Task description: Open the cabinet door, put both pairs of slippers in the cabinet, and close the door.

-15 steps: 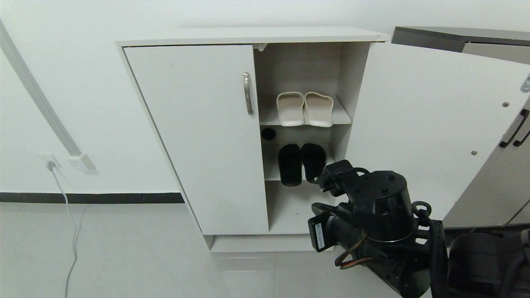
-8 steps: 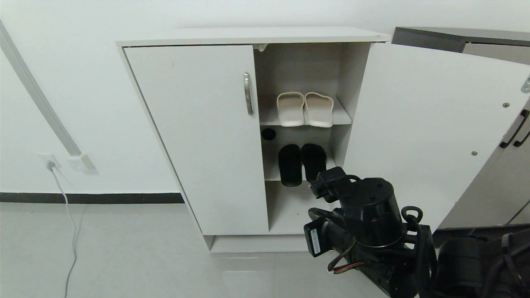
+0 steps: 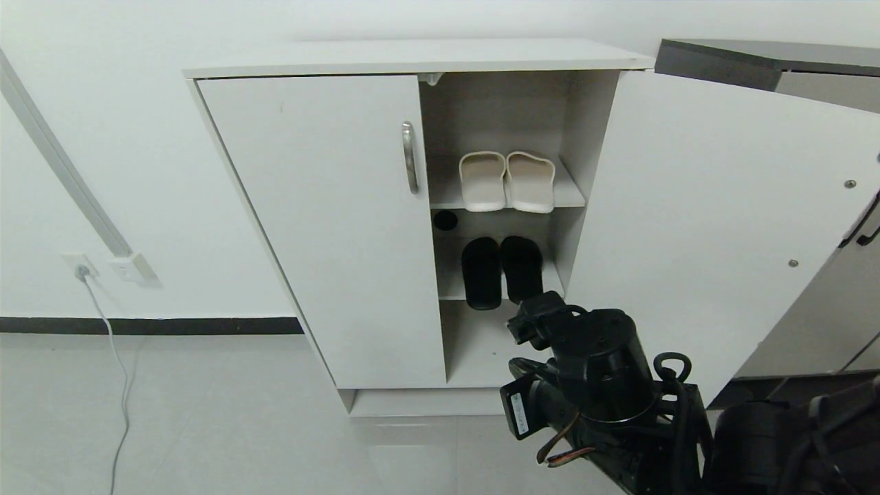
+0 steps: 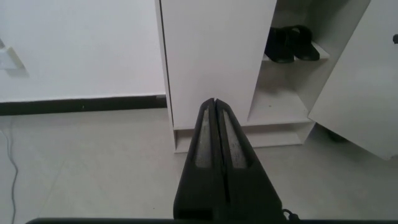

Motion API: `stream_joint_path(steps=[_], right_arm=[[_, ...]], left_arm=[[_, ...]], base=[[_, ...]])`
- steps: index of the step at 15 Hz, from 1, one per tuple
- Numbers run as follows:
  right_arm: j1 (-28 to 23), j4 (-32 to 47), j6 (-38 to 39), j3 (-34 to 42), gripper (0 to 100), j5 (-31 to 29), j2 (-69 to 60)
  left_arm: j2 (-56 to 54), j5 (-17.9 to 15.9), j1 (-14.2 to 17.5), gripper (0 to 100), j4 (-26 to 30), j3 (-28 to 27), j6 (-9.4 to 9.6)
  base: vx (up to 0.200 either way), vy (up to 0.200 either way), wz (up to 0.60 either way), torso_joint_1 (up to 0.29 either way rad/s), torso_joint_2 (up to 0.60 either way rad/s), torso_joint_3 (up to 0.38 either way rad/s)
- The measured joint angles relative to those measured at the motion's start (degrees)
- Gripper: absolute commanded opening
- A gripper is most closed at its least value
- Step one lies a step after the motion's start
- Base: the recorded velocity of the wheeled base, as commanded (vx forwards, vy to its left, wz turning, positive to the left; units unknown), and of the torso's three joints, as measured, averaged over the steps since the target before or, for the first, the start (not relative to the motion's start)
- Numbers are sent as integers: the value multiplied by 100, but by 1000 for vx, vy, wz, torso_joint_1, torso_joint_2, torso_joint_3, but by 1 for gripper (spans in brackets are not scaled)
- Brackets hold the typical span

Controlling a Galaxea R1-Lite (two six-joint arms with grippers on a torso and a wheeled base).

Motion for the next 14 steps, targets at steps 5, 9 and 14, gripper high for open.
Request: stream_joint_path(steps=[5,9,14], right_arm=[[-11,-20,-1,-9,0,-11,6],[-2,-18,-6,-6,0,-11,6],[-6,-16,-6,-6,0,-20,6]], left_arm=[[0,-5,5,0,-5,0,2],[0,-5,5,0,-5,0,2],[0,-5,5,0,-5,0,2]], base=[[0,0,0,67,-509,-365],[0,0,0,124,-461,-332],[0,0,0,160,-482,-320]])
